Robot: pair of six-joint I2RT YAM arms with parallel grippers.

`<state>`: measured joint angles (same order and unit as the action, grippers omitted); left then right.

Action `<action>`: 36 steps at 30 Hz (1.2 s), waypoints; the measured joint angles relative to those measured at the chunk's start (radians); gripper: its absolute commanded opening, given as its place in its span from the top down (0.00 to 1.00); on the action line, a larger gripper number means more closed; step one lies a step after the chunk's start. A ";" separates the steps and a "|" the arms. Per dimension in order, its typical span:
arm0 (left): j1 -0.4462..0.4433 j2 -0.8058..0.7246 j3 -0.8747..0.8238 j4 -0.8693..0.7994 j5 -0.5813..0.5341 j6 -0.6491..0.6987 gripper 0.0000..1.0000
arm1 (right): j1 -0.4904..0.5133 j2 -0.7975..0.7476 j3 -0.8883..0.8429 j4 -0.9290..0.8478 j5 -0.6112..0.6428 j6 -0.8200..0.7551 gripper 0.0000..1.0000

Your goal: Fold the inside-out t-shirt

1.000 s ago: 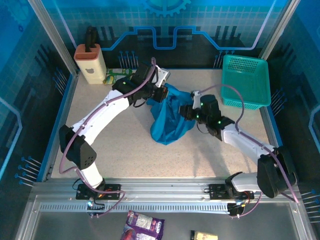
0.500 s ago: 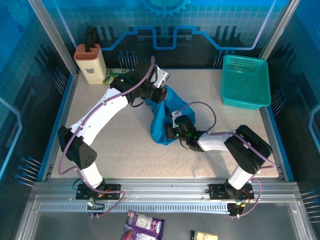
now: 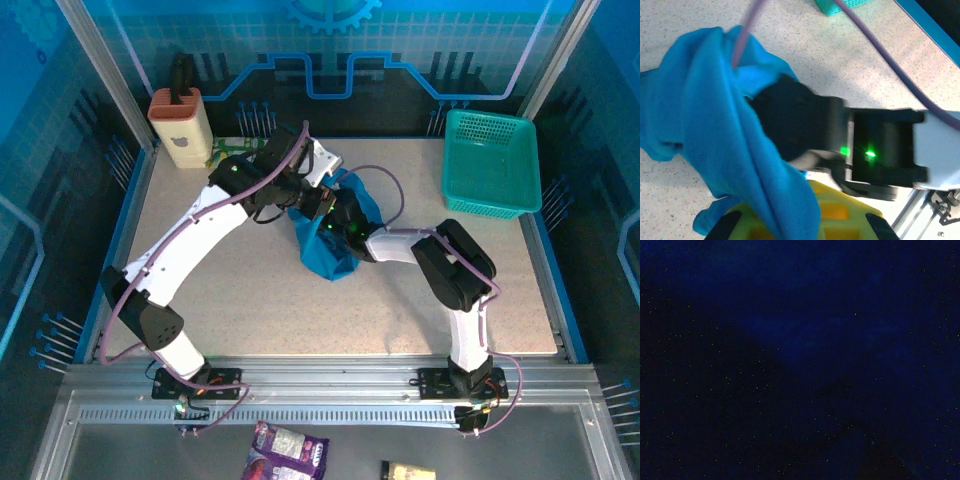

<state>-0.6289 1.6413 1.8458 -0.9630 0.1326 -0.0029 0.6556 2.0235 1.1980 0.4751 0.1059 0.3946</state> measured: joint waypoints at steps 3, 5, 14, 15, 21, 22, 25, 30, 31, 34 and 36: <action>-0.006 -0.014 0.005 -0.011 0.004 0.003 1.00 | -0.003 0.082 0.146 -0.143 -0.008 -0.010 0.59; -0.006 -0.025 0.005 -0.019 0.003 0.003 1.00 | -0.004 0.132 0.232 -0.241 -0.011 -0.018 0.44; -0.006 -0.070 0.005 -0.038 0.003 0.002 1.00 | -0.005 0.254 0.461 -0.634 -0.004 -0.026 0.42; -0.006 -0.077 0.005 -0.038 0.003 0.002 1.00 | -0.005 0.254 0.467 -0.662 0.001 -0.027 0.51; 0.011 -0.148 -0.059 0.008 0.007 -0.011 1.00 | -0.018 0.195 0.384 -0.714 0.050 -0.044 0.96; 0.024 -0.163 -0.088 0.031 0.014 -0.022 1.00 | -0.021 0.163 0.341 -0.718 0.047 -0.043 1.00; 0.077 -0.190 -0.177 0.107 0.027 -0.052 1.00 | -0.028 0.064 0.221 -0.743 0.025 -0.048 1.00; 0.205 -0.191 -0.354 0.262 0.066 -0.119 1.00 | -0.032 -0.146 0.053 -0.819 -0.032 -0.049 1.00; 0.234 -0.182 -0.387 0.294 0.078 -0.134 1.00 | -0.033 -0.201 0.027 -0.834 -0.047 -0.048 1.00; 0.291 -0.135 -0.448 0.379 0.094 -0.164 1.00 | -0.035 -0.358 -0.017 -0.871 -0.098 -0.048 1.00; 0.307 -0.092 -0.472 0.424 0.105 -0.179 1.00 | -0.035 -0.456 -0.028 -0.894 -0.130 -0.048 1.00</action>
<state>-0.3214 1.5490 1.3735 -0.5388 0.2375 -0.1814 0.6205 1.5673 1.1702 -0.4187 -0.0238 0.3466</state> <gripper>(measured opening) 0.052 0.089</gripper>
